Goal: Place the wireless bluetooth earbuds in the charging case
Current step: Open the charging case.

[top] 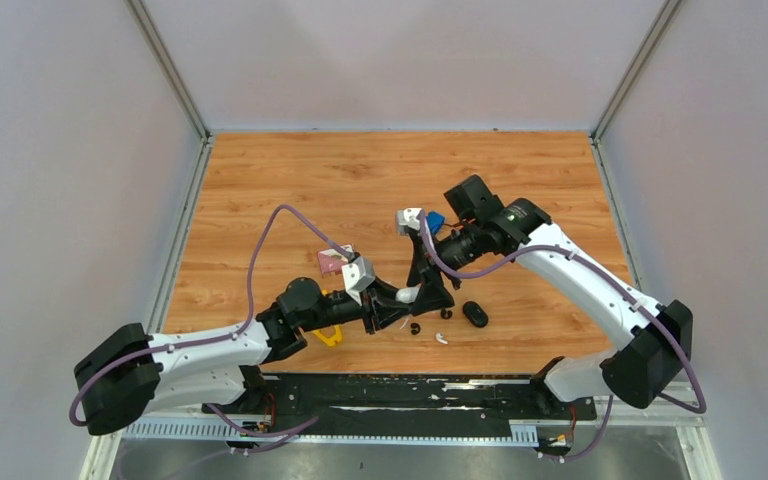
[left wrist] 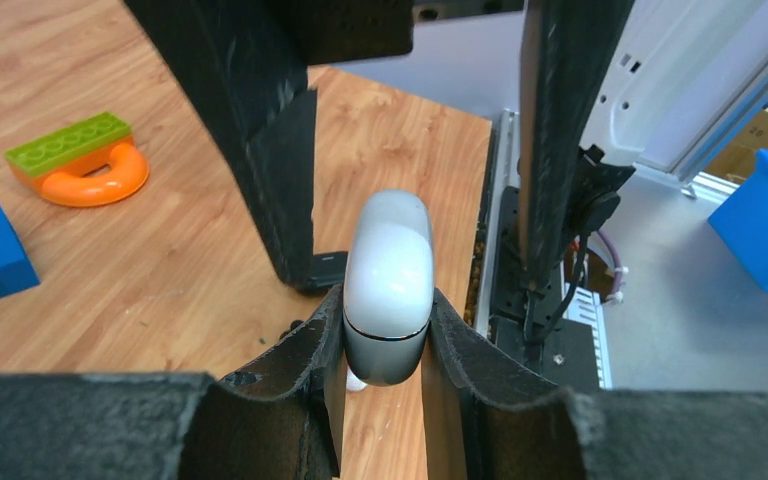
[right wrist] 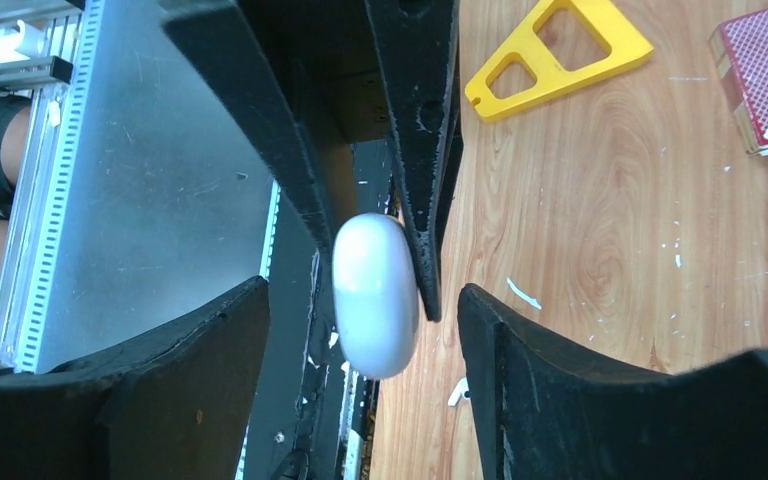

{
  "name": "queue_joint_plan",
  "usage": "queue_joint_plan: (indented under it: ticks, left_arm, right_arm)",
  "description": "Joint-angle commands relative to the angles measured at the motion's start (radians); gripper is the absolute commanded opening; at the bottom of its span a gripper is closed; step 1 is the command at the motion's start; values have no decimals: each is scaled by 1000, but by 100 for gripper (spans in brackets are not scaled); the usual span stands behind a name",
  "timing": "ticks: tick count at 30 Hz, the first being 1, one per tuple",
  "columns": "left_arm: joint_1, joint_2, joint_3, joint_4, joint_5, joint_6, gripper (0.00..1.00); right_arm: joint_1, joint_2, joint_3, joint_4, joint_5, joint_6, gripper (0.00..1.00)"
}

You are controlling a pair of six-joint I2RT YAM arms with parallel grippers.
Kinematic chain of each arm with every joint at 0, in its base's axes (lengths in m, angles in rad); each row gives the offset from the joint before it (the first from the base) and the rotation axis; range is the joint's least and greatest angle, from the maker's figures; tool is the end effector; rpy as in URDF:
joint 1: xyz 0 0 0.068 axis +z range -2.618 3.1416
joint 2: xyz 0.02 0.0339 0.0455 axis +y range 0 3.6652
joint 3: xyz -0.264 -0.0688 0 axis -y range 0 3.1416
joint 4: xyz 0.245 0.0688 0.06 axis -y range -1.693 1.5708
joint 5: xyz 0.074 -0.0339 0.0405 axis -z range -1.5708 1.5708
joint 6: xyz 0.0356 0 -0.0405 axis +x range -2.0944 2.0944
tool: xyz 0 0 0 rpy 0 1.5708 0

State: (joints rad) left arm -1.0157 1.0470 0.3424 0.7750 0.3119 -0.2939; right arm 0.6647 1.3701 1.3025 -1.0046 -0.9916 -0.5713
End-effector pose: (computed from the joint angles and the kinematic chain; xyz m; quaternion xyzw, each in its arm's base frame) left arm 0.1072 -0.1937 0.2367 0.3441 0.5900 -0.5241 0.5087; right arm 0.1867 0.1842 0.3334 -0.5896 0.6267 0.4707 0.1953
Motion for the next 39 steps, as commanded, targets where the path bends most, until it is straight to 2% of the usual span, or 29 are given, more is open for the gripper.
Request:
queue_joint_plan:
  ticks: [1, 6, 15, 39]
  left_arm:
    - [-8, -13, 48, 69, 35, -21, 0]
    - [-14, -30, 52, 51, 44, -17, 0]
    - [-19, -95, 24, 4, 42, 46, 0]
    - [-21, -102, -5, 13, 15, 37, 0]
  right_arm:
    - [13, 22, 33, -7, 15, -30, 68]
    - [14, 65, 73, -16, 25, -22, 62]
    - [-13, 143, 196, -104, -18, -29, 60]
    - [-35, 118, 280, -153, -26, -13, 60]
